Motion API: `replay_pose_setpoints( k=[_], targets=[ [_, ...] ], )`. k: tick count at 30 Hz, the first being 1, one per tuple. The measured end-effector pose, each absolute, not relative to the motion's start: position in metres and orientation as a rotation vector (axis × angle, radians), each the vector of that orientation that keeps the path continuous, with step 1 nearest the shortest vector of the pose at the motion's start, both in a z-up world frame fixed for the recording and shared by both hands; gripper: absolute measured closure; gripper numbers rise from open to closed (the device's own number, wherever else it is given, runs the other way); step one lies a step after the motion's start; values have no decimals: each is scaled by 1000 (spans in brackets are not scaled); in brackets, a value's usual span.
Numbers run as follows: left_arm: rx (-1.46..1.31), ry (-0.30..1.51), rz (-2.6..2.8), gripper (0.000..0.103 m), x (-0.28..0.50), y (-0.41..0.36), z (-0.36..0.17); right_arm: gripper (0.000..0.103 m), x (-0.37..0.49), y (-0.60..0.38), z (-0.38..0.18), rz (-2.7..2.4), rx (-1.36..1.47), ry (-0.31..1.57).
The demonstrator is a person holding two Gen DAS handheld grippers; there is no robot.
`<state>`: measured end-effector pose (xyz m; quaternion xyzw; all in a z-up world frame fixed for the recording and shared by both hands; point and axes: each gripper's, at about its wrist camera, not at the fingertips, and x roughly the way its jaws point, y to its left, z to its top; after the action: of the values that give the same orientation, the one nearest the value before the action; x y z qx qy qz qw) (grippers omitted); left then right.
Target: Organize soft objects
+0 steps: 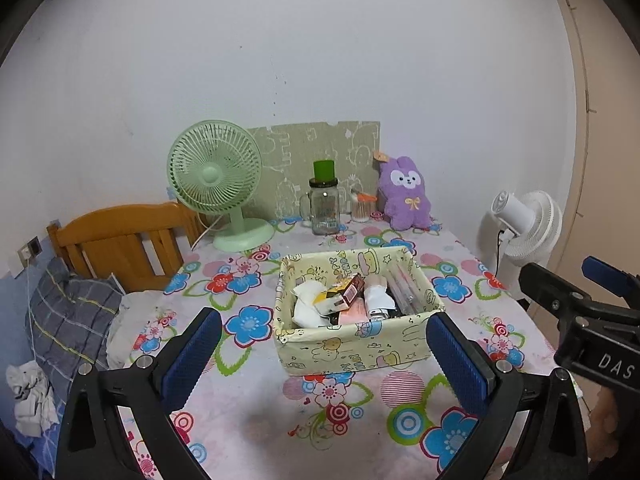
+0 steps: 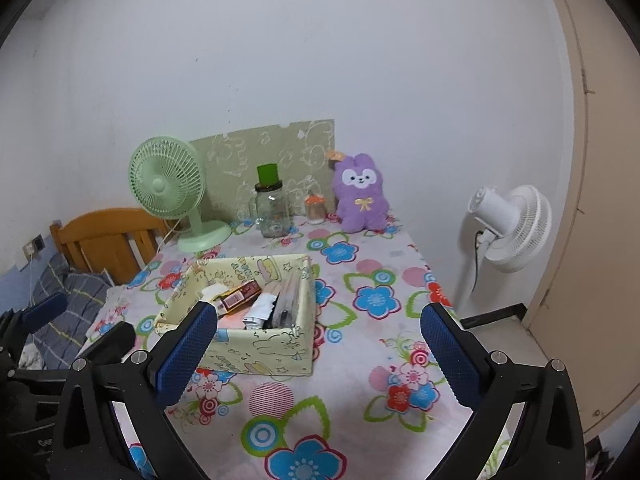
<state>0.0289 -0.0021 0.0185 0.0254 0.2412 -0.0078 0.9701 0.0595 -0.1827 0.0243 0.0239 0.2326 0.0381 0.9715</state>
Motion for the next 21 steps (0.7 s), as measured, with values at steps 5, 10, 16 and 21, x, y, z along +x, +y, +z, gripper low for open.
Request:
replay_pose_setpoints(
  k=[5,10,16,21],
  targets=[
    [34,477,-6,0,18,1,23,0,47,-189,28,51,42,458],
    [6,454,4,0,7,6,27,0,40,-192,28,48,42,455],
    [-10,459,2,0,4,10,24,0,35,-192,29,58,58,449],
    [-21,459,7,0,4,13,24,0,33,-190,30,63,53,444]
  ],
)
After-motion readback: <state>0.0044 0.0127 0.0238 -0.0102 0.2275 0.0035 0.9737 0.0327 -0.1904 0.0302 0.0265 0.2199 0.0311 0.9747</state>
